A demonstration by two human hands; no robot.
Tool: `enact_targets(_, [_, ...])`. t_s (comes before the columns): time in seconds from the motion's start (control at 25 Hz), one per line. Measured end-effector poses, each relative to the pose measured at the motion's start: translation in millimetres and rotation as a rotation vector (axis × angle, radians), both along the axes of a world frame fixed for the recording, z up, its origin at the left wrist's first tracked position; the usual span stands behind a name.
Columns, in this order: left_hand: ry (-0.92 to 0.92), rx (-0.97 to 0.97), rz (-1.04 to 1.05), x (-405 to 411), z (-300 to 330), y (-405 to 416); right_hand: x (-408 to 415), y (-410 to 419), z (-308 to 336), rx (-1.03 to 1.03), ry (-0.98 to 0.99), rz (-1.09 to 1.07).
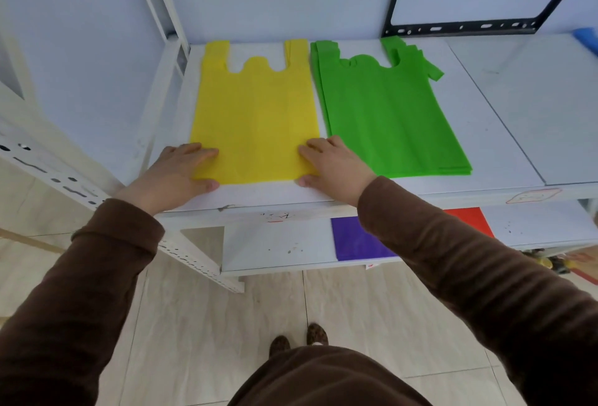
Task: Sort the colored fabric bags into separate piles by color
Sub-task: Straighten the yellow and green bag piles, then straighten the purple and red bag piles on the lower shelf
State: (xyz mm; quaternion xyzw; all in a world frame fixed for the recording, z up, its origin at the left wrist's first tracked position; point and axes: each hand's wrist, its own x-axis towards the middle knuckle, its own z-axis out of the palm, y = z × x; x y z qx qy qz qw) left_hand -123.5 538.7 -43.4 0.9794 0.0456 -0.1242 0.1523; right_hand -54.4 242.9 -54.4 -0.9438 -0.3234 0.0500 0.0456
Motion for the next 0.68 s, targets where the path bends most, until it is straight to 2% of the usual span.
enact_targets(0.12, [-0.007, 0.04, 0.0, 1.1, 3.5, -7.5, -0.9, -5.5, 0.3, 0.036, 0.017, 0.015])
enact_targets(0.2, [-0.081, -0.013, -0.028, 2.2, 9.4, -25.7, -0.9, -21.7, 10.4, 0.185, 0.015, -0.017])
enact_targets(0.32, [-0.29, -0.096, -0.108, 2.3, 18.6, -73.0, -1.6, -72.4, 29.9, 0.45, -0.098, -0.067])
enact_targets(0.4, [-0.443, -0.106, -0.171, -1.8, 18.6, -112.9, -7.0, -115.0, 38.1, 0.555, -0.2, -0.077])
enact_targets(0.56, [-0.654, -0.15, -0.251, -28.3, -3.7, -212.3, -28.8, -202.5, 19.0, 0.612, -0.283, -0.02])
enact_targets(0.68, [-0.76, -0.133, -0.23, -51.5, -44.2, -283.1, -40.7, -265.5, -24.7, 0.64, -0.173, 0.119])
